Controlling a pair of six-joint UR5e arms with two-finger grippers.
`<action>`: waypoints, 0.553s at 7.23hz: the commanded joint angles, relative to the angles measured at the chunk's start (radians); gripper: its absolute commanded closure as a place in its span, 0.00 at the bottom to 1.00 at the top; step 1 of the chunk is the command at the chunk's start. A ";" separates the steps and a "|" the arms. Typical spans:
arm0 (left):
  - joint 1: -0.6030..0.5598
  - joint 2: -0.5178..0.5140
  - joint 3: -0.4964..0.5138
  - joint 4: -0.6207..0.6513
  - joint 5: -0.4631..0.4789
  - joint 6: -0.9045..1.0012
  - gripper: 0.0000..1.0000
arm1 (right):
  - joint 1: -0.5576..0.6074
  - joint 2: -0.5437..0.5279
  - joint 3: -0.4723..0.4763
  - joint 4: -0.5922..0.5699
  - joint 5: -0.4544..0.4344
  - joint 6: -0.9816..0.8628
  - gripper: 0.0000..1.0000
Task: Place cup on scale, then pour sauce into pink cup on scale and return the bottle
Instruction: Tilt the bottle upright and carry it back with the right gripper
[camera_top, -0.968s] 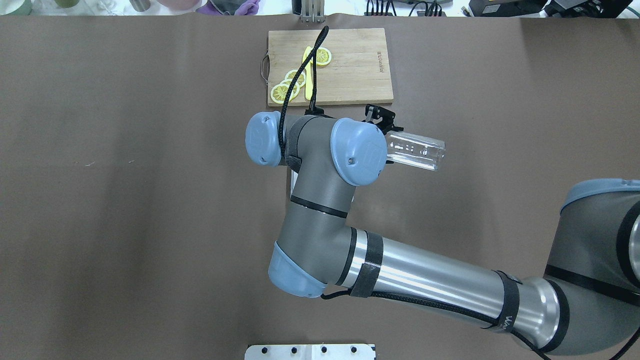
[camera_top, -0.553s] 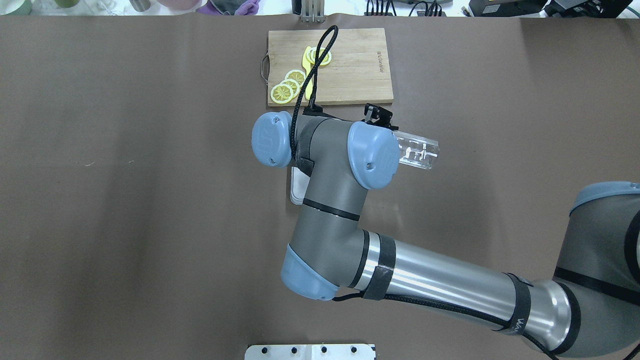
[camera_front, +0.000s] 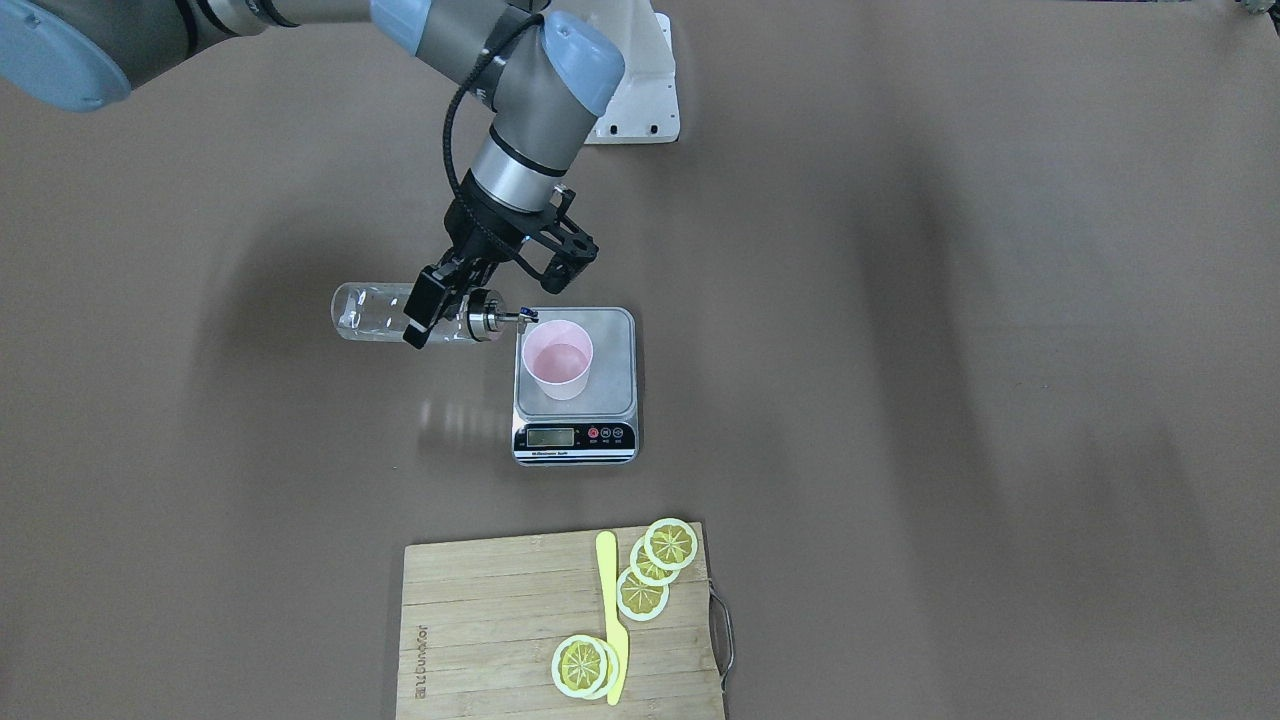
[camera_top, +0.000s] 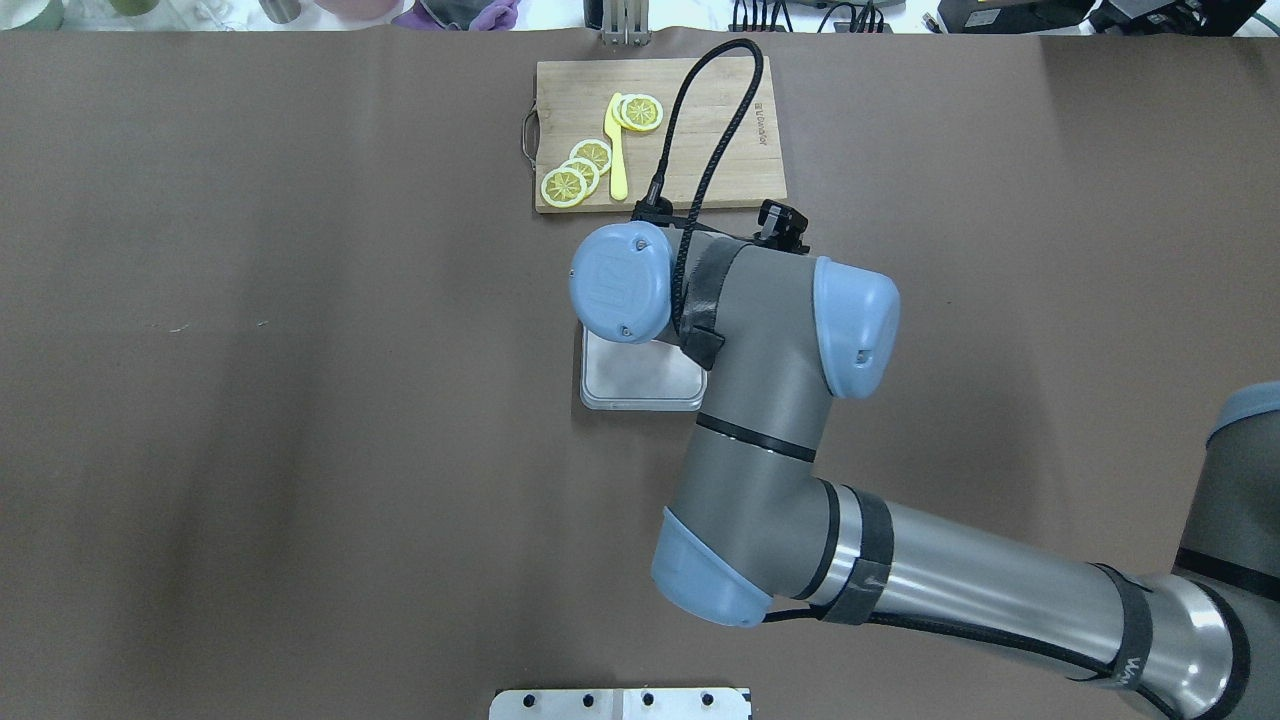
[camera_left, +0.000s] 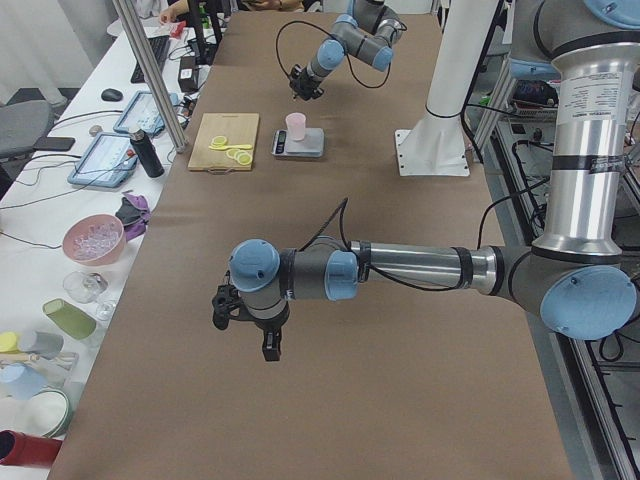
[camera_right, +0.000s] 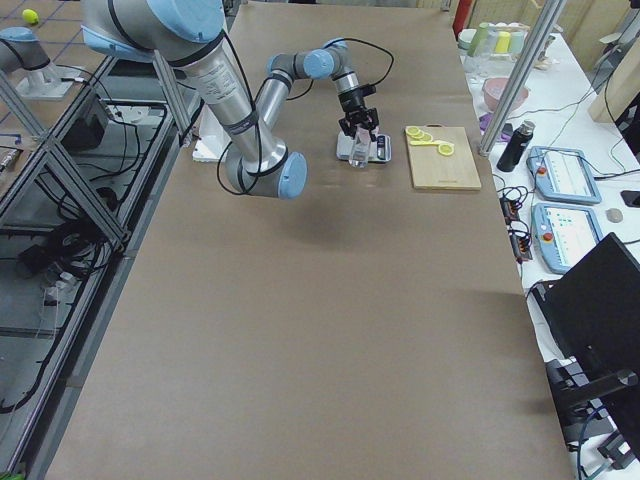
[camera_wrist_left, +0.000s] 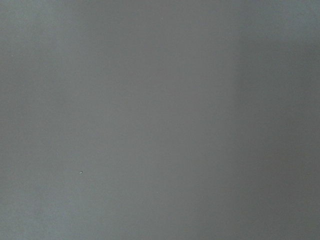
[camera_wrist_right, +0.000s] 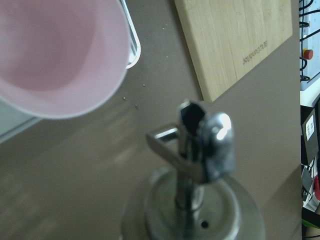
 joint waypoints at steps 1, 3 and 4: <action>0.000 -0.005 0.004 -0.004 0.001 0.003 0.00 | 0.077 -0.179 0.175 0.147 0.028 -0.080 0.87; 0.000 -0.006 -0.005 -0.004 0.001 -0.006 0.00 | 0.172 -0.337 0.258 0.366 0.149 -0.164 0.87; -0.001 -0.005 -0.003 -0.006 -0.001 -0.006 0.00 | 0.207 -0.411 0.284 0.467 0.213 -0.173 0.87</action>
